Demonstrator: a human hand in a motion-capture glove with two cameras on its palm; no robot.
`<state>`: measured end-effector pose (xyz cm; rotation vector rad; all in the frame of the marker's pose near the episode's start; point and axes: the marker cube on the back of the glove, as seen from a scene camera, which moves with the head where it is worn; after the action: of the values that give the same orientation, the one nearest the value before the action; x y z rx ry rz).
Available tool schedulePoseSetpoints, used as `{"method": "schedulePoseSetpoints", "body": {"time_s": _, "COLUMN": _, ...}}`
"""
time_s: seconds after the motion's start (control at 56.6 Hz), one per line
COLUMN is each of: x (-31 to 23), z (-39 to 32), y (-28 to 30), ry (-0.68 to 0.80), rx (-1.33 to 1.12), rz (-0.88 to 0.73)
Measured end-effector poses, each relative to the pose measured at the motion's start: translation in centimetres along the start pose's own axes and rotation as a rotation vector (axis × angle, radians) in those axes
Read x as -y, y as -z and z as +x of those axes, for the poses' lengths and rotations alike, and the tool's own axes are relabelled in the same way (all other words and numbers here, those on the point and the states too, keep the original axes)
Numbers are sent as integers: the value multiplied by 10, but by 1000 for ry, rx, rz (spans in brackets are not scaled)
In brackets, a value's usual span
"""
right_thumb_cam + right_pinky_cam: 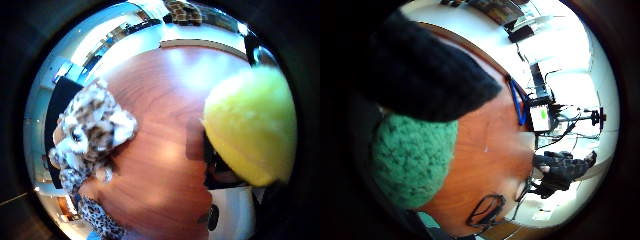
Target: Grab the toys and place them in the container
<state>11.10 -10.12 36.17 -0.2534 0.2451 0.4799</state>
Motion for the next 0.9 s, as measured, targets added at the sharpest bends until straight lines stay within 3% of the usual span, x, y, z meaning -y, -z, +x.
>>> {"method": "schedulePoseSetpoints", "body": {"time_s": 0.283, "x": 0, "z": -83, "y": 151, "ry": 100, "rx": 173, "rz": 190}}
{"method": "schedulePoseSetpoints", "body": {"time_s": 0.53, "x": -16, "z": -211, "y": 280, "ry": 284, "rx": 181, "rz": 358}}
{"method": "schedulePoseSetpoints", "body": {"time_s": 0.706, "x": -35, "z": -315, "y": 323, "ry": 484, "rx": 150, "rz": 403}}
{"method": "schedulePoseSetpoints", "body": {"time_s": 0.901, "x": -40, "z": -398, "y": 308, "ry": 556, "rx": 126, "rz": 350}}
